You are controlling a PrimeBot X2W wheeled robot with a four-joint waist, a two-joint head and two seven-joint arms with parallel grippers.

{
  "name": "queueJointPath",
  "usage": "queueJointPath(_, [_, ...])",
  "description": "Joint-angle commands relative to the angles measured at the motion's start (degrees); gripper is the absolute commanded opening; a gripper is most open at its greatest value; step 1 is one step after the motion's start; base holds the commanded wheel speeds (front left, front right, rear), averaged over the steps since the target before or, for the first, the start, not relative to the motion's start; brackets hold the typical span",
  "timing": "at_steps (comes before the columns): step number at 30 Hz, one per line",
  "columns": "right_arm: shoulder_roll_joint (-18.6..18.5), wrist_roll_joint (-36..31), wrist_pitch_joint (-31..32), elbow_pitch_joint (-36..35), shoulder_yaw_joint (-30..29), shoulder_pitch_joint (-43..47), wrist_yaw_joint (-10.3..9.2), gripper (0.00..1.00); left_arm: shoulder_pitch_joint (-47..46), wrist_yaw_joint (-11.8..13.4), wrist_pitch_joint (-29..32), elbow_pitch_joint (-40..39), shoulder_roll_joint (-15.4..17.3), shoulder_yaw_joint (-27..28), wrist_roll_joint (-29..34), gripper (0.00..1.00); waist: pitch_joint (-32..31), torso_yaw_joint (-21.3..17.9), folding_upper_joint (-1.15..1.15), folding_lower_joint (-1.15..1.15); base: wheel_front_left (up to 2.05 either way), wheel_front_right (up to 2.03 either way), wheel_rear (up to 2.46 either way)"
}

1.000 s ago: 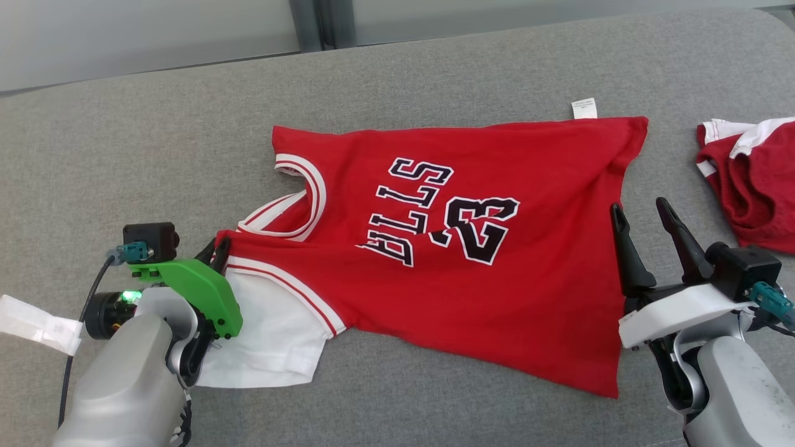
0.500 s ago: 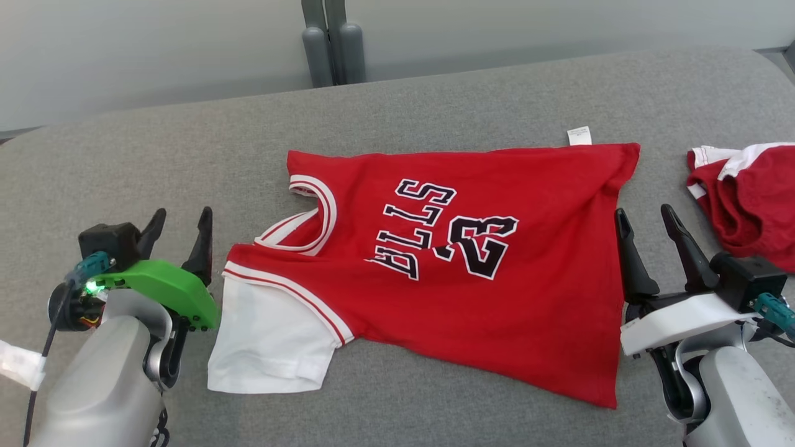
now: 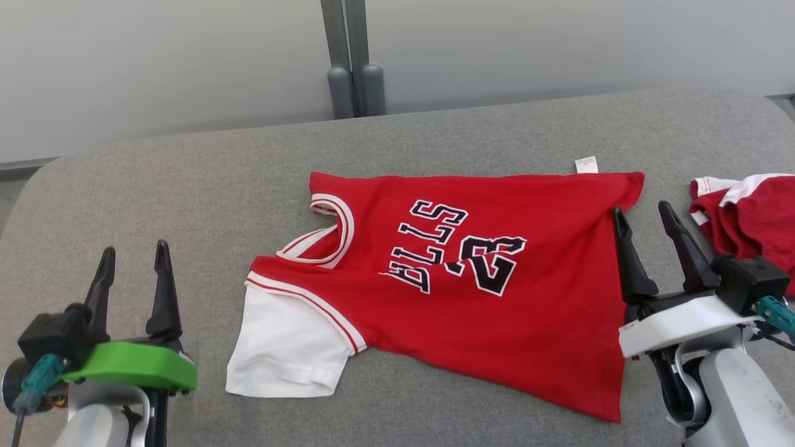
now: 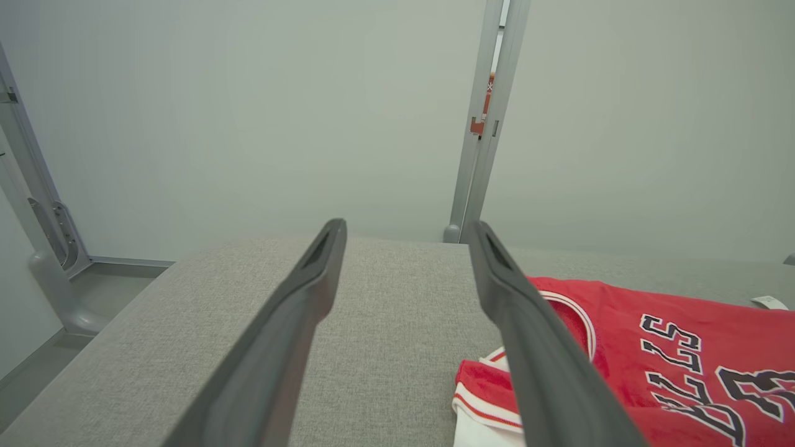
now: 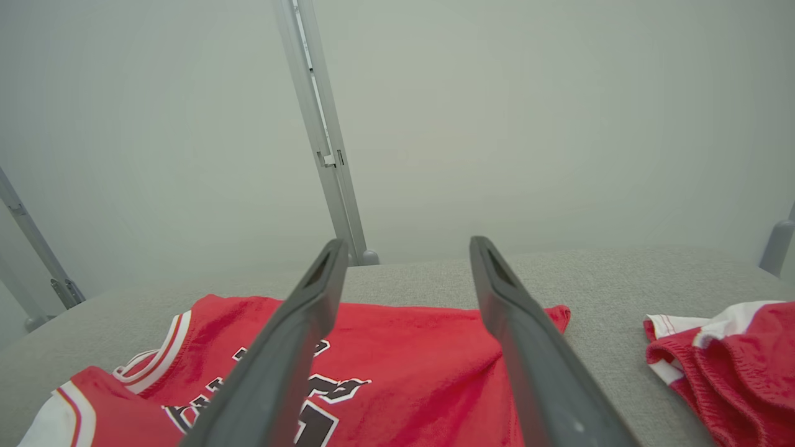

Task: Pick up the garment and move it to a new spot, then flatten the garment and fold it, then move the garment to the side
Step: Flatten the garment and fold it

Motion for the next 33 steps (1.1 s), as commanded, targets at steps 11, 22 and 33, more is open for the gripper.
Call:
queueJointPath(11, [1.36, -0.56, -0.16, -1.65, 0.7, 5.16, 0.01, 1.0, 13.96, -1.47, -0.15, -8.13, -7.6, 8.06, 6.64, 1.0, -1.75, -0.6, 0.0, 0.0, 0.0, 0.0, 0.0])
queueJointPath(22, [1.03, -1.27, -0.16, -3.02, 0.69, 6.53, 0.02, 1.0, 15.18, -4.84, -0.16, -7.18, -10.75, 10.66, 10.45, 1.0, -2.35, -0.88, 0.0, 0.0, 0.0, 0.0, 0.0])
queueJointPath(33, [0.47, -1.73, -0.16, -3.48, -0.22, 6.49, 0.02, 1.0, 14.55, -6.89, -0.16, -5.96, -12.29, 11.8, 12.38, 1.0, -2.39, -0.67, 0.0, 0.0, 0.0, 0.0, 0.0])
